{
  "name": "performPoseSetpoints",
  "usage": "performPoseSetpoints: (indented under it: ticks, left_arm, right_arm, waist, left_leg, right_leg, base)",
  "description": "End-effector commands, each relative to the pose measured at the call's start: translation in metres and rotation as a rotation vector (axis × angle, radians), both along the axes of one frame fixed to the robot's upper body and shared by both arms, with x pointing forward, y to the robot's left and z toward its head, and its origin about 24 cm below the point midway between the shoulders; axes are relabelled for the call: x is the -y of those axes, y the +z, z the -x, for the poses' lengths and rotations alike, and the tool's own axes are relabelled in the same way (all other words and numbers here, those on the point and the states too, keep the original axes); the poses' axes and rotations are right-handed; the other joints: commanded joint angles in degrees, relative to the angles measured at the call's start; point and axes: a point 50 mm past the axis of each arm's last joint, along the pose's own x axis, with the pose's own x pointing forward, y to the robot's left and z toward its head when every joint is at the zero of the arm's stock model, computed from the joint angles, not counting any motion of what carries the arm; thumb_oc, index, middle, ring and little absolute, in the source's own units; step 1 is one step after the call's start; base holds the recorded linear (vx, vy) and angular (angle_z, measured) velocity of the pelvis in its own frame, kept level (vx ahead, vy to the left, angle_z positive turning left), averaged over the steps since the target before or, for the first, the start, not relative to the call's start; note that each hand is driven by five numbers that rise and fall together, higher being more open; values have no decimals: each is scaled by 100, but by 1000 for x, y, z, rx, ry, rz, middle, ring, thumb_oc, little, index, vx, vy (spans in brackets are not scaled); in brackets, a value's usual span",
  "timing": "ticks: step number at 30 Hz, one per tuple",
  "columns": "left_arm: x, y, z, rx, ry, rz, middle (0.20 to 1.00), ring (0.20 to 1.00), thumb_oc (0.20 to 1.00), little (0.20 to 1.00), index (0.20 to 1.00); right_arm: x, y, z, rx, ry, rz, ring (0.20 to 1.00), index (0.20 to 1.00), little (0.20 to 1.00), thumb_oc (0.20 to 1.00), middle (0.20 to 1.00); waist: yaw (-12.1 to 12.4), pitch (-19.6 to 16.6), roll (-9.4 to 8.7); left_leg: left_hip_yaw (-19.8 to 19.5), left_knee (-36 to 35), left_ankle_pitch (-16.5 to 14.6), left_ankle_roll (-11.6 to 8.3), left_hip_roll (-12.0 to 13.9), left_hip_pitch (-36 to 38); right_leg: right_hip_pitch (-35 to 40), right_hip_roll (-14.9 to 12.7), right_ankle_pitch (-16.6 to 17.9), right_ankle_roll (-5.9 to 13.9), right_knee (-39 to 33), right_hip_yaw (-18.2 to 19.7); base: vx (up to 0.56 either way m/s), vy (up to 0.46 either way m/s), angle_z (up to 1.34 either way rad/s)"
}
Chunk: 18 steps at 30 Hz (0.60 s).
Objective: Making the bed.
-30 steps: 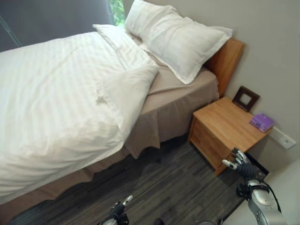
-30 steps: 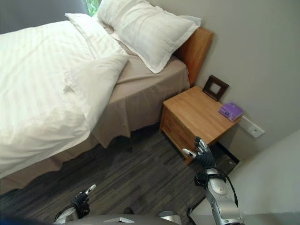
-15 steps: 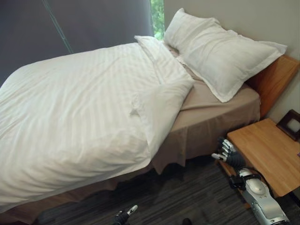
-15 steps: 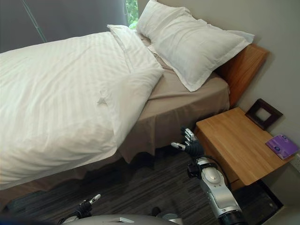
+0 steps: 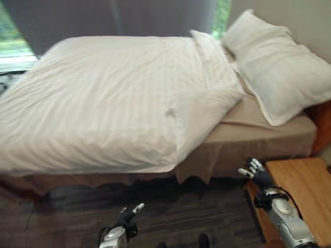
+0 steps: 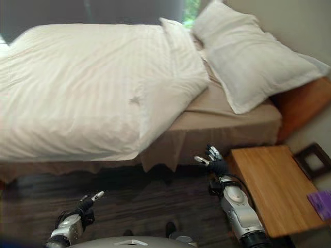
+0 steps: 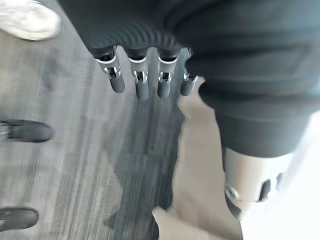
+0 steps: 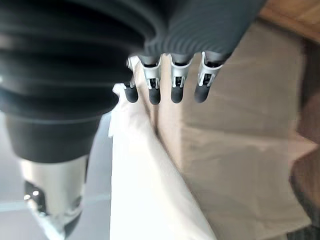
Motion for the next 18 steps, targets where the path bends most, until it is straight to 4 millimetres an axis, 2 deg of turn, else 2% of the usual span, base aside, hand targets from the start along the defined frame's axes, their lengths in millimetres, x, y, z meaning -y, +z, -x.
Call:
performPoseSetpoints:
  ticks: [1, 2, 3, 5, 8, 10, 12, 13, 14, 15, 18]
  left_arm:
    - [-11, 3, -4, 2, -15, -46, 1000, 1000, 1000, 1000, 1000]
    - [-11, 0, 6, -23, 20, -25, 1000, 1000, 1000, 1000, 1000]
    - [-11, -1, 6, -23, 20, -24, 1000, 1000, 1000, 1000, 1000]
    - [-11, -4, 16, -62, 0, -27, 1000, 1000, 1000, 1000, 1000]
    - [-3, -6, 19, -59, 8, 12, 1000, 1000, 1000, 1000, 1000]
    - [0, -7, 18, -47, 22, 42, 1000, 1000, 1000, 1000, 1000]
    - [-1, -5, 12, -31, -4, 40, 1000, 1000, 1000, 1000, 1000]
    - [-1, -5, 12, -31, -4, 40, 1000, 1000, 1000, 1000, 1000]
    - [-3, 1, -1, 13, -60, 24, 1000, 1000, 1000, 1000, 1000]
    - [-3, 1, -1, 13, -60, 24, 1000, 1000, 1000, 1000, 1000]
    - [-4, 4, -8, 44, -88, 24, 1000, 1000, 1000, 1000, 1000]
  right_arm:
    - [11, 39, -32, 174, -26, 72, 1000, 1000, 1000, 1000, 1000]
    - [28, 47, -39, 176, -56, 159, 1000, 1000, 1000, 1000, 1000]
    - [28, 47, -39, 177, -56, 159, 1000, 1000, 1000, 1000, 1000]
    - [47, 63, -55, 191, -92, 271, 1000, 1000, 1000, 1000, 1000]
    - [67, 108, -101, 232, -165, 392, 1000, 1000, 1000, 1000, 1000]
    - [65, 126, -125, 225, -186, 449, 1000, 1000, 1000, 1000, 1000]
    - [60, 154, -145, 232, -184, 579, 1000, 1000, 1000, 1000, 1000]
    - [60, 154, -145, 232, -184, 579, 1000, 1000, 1000, 1000, 1000]
    - [51, 195, -165, 265, -200, 716, 1000, 1000, 1000, 1000, 1000]
    - [51, 195, -165, 265, -200, 716, 1000, 1000, 1000, 1000, 1000]
    - [49, 215, -170, 276, -208, 816, 1000, 1000, 1000, 1000, 1000]
  waist:
    - [209, -112, -111]
    - [291, -158, -139]
    - [279, -158, -139]
    - [344, -170, -148]
    - [453, -116, -150]
    - [527, -64, -118]
    - [593, -28, -70]
    - [593, -30, -71]
    - [692, 30, 47]
    - [688, 27, 48]
    - [736, 55, 197]
  left_leg:
    - [249, 69, -572, 185, -421, 239]
    - [88, 69, -537, 135, -366, 214]
    - [77, 69, -535, 135, -366, 211]
    - [-61, 69, -525, 117, -341, 189]
    - [-137, 69, -478, 90, -333, 97]
    - [-176, 69, -452, 75, -342, 24]
    - [-236, 69, -420, 62, -350, -47]
    - [-236, 69, -420, 62, -350, -49]
    - [-358, 69, -365, 40, -374, -261]
    - [-361, 69, -364, 40, -374, -265]
    - [-487, 69, -318, 14, -398, -435]
  right_leg:
    - [-384, 44, -408, 107, 97, -139]
    - [-314, 82, -464, 29, 97, -251]
    - [-313, 80, -466, 28, 97, -262]
    - [-280, 122, -505, -43, 97, -314]
    - [-330, 150, -507, -104, 97, -325]
    - [-376, 158, -503, -126, 97, -332]
    - [-410, 152, -500, -149, 97, -375]
    - [-412, 152, -500, -149, 97, -375]
    - [-574, 128, -490, -171, 97, -450]
    - [-577, 127, -490, -171, 97, -453]
    - [-697, 96, -502, -192, 97, -545]
  base:
    - [177, -230, 39]
    - [177, -230, 52]
    - [157, -205, 51]
    - [115, -136, 45]
    - [93, -112, 19]
    - [64, -77, 6]
    - [63, -57, -3]
    - [75, -91, 10]
    - [46, -68, 9]
    - [63, -85, 13]
    - [48, -52, 24]
